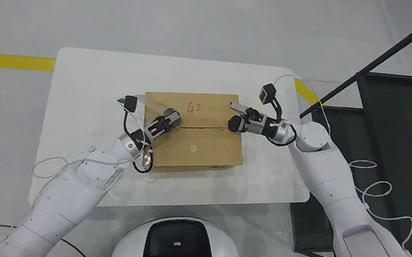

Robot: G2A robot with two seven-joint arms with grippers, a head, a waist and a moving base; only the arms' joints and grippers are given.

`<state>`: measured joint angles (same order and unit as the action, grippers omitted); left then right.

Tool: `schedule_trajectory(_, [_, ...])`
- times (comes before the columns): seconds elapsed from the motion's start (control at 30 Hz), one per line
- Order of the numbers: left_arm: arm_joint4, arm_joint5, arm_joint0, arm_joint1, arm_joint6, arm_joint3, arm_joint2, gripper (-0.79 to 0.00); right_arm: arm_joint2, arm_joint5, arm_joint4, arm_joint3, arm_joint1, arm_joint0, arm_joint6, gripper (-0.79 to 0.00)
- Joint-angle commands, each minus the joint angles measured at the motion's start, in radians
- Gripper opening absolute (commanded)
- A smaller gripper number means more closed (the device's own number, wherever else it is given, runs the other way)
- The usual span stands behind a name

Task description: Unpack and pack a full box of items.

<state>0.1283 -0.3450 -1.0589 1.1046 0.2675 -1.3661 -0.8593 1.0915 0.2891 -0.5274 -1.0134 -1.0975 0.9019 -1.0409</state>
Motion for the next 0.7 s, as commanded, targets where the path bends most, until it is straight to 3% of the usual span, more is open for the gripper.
schedule_trajectory(0.0, [-0.039, -0.002, 0.000, 0.005, -0.016, 0.004, 0.007, -0.785, 0.000, 0.000, 0.000, 0.000, 0.000, 0.000, 0.000, 0.000])
schedule_trajectory(0.07, [-0.066, -0.002, 0.001, 0.010, -0.029, 0.008, 0.011, -0.763, 0.000, 0.000, 0.000, 0.000, 0.000, 0.000, 0.000, 0.000])
schedule_trajectory(0.1, [-0.079, -0.005, 0.001, 0.012, -0.035, 0.009, 0.014, -0.456, 0.000, 0.000, 0.000, 0.000, 0.000, 0.000, 0.000, 0.000])
schedule_trajectory(0.13, [-0.086, -0.007, -0.001, 0.014, -0.040, 0.010, 0.016, 0.000, 0.000, 0.000, 0.000, 0.000, 0.000, 0.000, 0.000, 0.000])
schedule_trajectory(0.43, [-0.070, -0.082, -0.019, 0.024, -0.015, -0.018, -0.009, 0.000, 0.002, -0.002, -0.004, -0.007, 0.000, 0.005, 0.010, 0.000])
schedule_trajectory(0.67, [-0.079, -0.184, -0.023, 0.030, 0.062, -0.054, -0.007, 0.000, 0.075, -0.013, -0.067, -0.079, 0.017, 0.049, -0.040, 0.000])
